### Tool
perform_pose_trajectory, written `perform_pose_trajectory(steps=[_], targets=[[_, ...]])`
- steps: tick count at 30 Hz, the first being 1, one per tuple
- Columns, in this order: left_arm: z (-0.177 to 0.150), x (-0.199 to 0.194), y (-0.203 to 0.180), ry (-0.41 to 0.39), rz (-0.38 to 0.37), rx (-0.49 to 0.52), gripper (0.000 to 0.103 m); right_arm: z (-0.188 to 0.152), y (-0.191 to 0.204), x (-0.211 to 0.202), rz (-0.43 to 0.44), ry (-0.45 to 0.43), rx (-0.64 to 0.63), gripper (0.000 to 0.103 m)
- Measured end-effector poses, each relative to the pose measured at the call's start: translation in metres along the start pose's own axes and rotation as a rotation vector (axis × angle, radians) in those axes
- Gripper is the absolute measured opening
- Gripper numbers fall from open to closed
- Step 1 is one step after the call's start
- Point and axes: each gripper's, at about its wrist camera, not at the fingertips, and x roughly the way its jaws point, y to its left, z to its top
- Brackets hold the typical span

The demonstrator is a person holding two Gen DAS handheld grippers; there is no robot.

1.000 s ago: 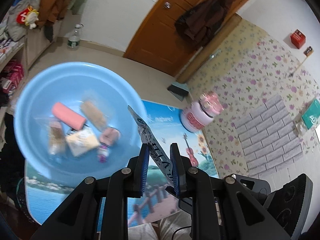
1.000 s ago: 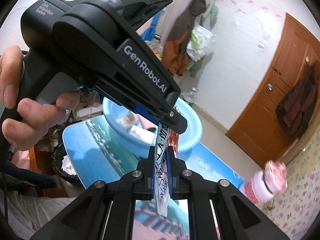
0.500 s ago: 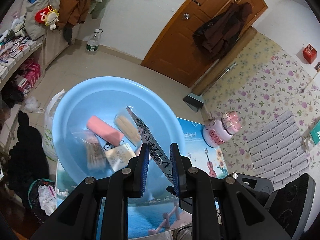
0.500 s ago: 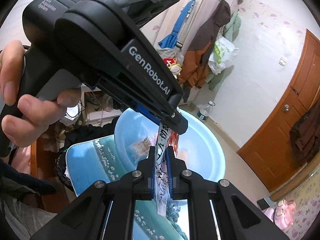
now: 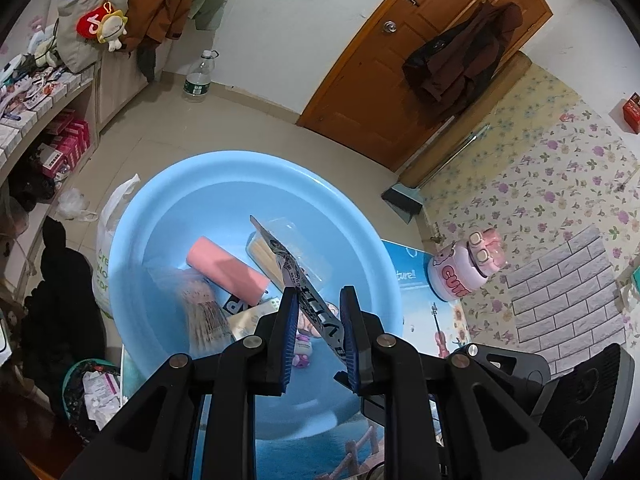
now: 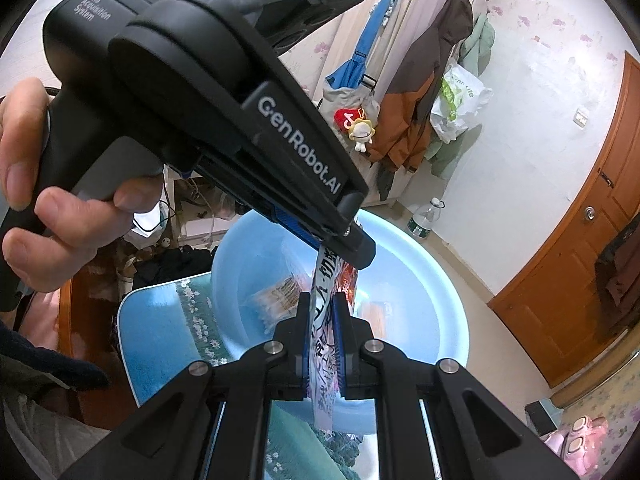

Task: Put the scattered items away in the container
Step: 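Carry the packet with the left gripper over the blue basin, then lower the packet into the basin and open the left gripper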

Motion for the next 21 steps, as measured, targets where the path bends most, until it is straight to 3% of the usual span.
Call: perform_pose_trajectory(steps=[21], targets=[[0.000,0.038,0.009,0.059,0.026,-0.053,0.019,-0.020,-0.022,0.026,0.032,0.019,0.032,0.010]])
